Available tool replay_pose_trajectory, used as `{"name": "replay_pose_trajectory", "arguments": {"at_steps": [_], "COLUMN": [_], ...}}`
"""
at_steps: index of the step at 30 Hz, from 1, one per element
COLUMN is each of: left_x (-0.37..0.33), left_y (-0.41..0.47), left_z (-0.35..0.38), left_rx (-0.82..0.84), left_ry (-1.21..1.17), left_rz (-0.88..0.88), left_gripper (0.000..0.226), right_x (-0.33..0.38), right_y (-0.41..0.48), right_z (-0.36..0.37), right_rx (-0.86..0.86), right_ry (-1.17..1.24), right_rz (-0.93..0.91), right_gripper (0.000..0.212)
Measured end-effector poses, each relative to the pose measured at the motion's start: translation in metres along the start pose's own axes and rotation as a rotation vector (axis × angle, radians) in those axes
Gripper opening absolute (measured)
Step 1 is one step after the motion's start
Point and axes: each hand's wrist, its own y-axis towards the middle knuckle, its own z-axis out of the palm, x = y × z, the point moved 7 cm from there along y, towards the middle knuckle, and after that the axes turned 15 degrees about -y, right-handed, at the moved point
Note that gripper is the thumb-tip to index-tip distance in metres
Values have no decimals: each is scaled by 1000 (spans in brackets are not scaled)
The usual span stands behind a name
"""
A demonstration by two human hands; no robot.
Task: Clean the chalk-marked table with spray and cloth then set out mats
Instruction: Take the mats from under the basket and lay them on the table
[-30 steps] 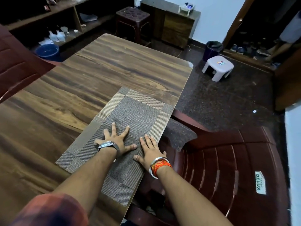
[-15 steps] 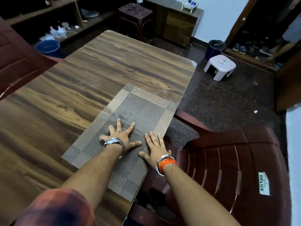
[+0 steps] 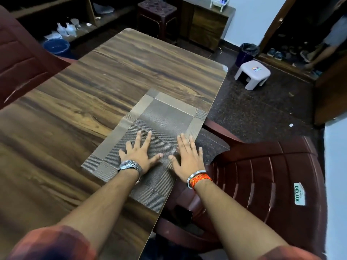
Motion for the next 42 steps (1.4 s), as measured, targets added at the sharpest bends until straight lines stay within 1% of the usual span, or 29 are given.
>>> {"name": "replay_pose_trajectory", "arguments": {"at_steps": [2,4,9,13,15,21,25,28,32,34,37,40,42], "left_x": [12,23,69,122,149,238,299,343,409,441,491,531,554], "left_y": [-16,-35,-105,-193,-241,-394,-479,-533,-580,-593,-602,-602,-600], "left_z": [-4,-11,-30,-27,-21,14,32,48,68,78,90,106,119], "left_rx": [-14,-38,-157,-250,-286,-327,-386,-388,-364,-339,-235,-128,-66], "left_ry": [10,26,18,-37,-48,-134,-193,-264,-347,-379,-437,-479,-523], "left_rz": [-6,-16,-98,-249,-322,-579,-754,-870,-972,-987,-992,-978,-968], "left_gripper": [93,92,93,94,93,88,86,87,90,90,89,87,86], "right_x": [13,27,81,133,158,255,325,378,449,483,531,548,548], "right_y": [-5,-9,-41,-92,-121,-224,-291,-339,-387,-406,-424,-425,-422], "right_z": [-8,-12,-20,-16,-9,19,33,48,76,94,132,176,202], "right_rx": [-42,-41,-35,20,58,182,200,227,236,244,322,410,467], "right_ry": [-12,-17,-10,4,15,25,30,34,9,-12,-56,-146,-169], "right_rz": [-19,-51,-199,-391,-456,-717,-893,-991,-1086,-1118,-1094,-998,-897], "right_gripper": [73,72,71,70,69,67,64,64,63,63,63,64,63]}}
